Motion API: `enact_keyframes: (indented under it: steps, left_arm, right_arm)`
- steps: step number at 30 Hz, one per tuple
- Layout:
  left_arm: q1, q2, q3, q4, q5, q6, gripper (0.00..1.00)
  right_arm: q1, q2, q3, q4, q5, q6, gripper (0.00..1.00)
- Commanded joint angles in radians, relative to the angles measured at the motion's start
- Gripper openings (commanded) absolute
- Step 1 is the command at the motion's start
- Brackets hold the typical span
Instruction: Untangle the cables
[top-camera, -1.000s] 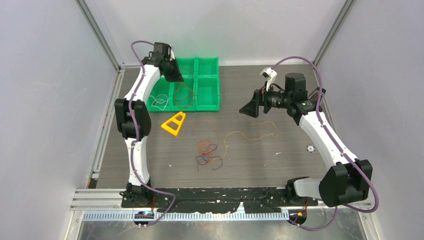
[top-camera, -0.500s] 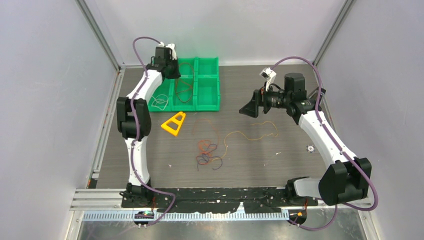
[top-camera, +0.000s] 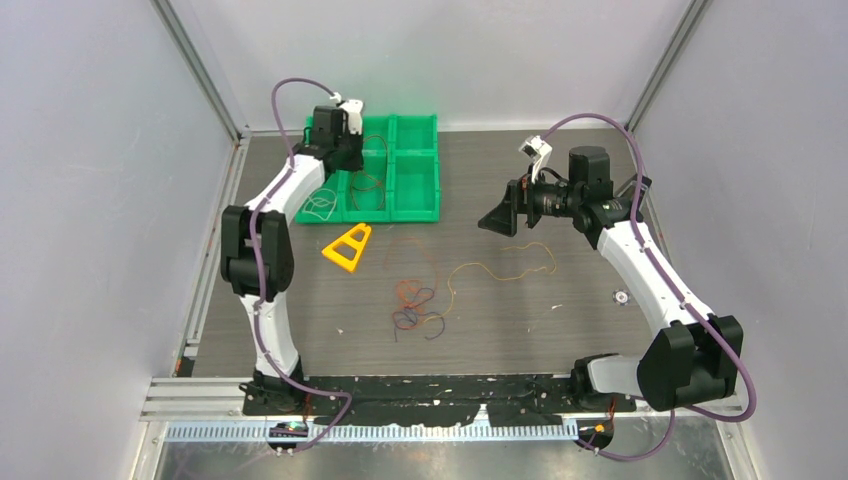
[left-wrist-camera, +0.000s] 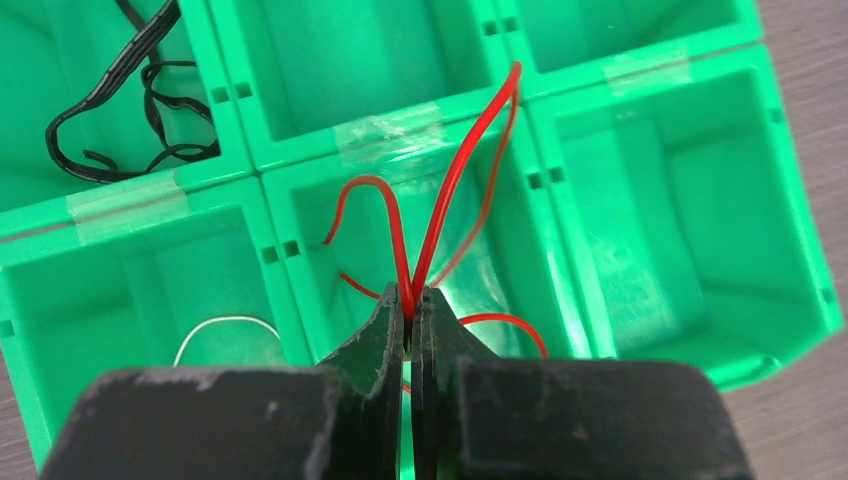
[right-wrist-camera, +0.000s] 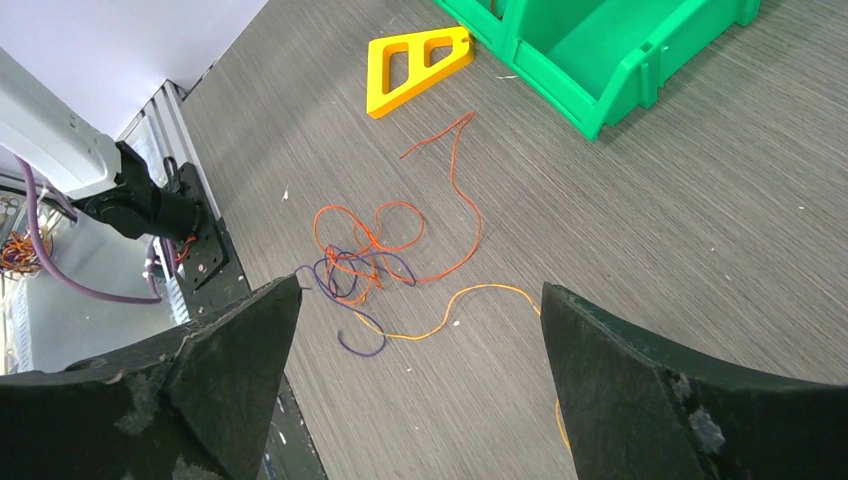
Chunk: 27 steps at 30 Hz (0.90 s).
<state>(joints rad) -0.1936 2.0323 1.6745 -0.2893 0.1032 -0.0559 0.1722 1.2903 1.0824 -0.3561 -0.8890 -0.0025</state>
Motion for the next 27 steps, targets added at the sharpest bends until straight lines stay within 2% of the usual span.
enact_keyframes:
  steps: [1, 5, 18, 24, 25, 27]
  left_arm:
    - [-0.026, -0.089, 0.003, -0.095, 0.01, 0.007, 0.0]
    - [-0.024, -0.037, 0.071, -0.234, -0.02, -0.023, 0.0]
    - [-0.016, 0.12, 0.234, -0.506, -0.017, -0.087, 0.0]
    - [-0.007, 0.16, 0.304, -0.562, 0.006, -0.1, 0.0]
    - [-0.006, 0.158, 0.314, -0.569, 0.006, -0.096, 0.03]
    - [-0.006, 0.126, 0.309, -0.554, 0.018, -0.093, 0.2]
  right_arm:
    - [-0.007, -0.023, 0.005, 0.007, -0.02, -0.007, 0.96]
    - [-0.007, -0.021, 0.005, 0.007, -0.027, -0.003, 0.96]
    - [-0.007, -0.03, -0.002, -0.012, -0.025, -0.022, 0.96]
    - [-0.008, -0.031, 0.005, -0.015, -0.027, -0.023, 0.96]
    - [-0.008, -0.032, 0.007, -0.018, -0.027, -0.025, 0.96]
    - [-0.008, -0.033, 0.014, -0.028, -0.027, -0.031, 0.96]
